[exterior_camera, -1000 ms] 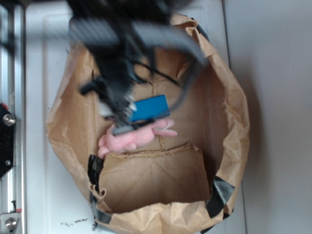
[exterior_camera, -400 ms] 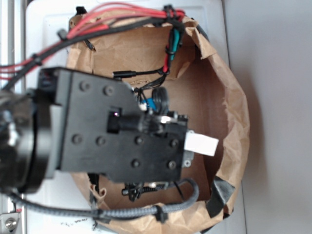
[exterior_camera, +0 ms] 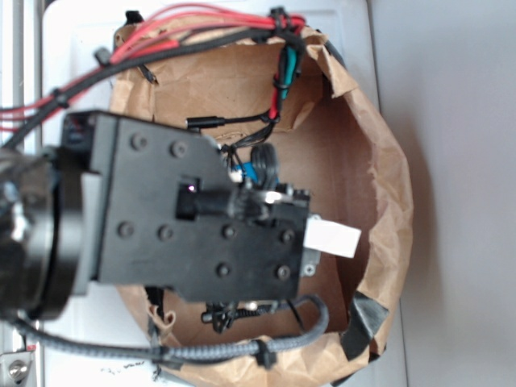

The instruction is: Grab the pink bunny.

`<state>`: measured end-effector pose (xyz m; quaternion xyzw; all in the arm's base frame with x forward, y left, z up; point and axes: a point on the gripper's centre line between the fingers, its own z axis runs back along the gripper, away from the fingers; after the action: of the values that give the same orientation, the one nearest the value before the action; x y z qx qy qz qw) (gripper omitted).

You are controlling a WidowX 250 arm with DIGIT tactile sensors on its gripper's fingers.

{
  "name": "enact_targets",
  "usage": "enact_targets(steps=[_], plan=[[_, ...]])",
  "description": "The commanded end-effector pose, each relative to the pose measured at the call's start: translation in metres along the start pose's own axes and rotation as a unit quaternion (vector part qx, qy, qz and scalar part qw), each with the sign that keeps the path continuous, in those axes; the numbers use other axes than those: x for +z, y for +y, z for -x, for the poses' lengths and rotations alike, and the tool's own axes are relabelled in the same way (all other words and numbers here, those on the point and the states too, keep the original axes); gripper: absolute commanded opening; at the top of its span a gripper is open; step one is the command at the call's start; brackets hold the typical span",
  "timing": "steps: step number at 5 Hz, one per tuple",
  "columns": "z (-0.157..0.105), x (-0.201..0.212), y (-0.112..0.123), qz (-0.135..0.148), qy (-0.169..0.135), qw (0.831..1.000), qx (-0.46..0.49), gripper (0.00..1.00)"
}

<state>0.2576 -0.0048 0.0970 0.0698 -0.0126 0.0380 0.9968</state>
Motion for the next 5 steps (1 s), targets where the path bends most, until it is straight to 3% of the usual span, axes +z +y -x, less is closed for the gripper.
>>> enact_targets(steps=[1,2,5], plan=[[-0.009,-0.021,-0.017,-0.024,-0.016,0.999,0.014,1.00],[-0.019,-0.037,-0.009,-0.009,-0.037,0.999,0.014,1.00],[-0.007,-0.021,0.046,0.033,-0.030,0.997,0.070,1.00]])
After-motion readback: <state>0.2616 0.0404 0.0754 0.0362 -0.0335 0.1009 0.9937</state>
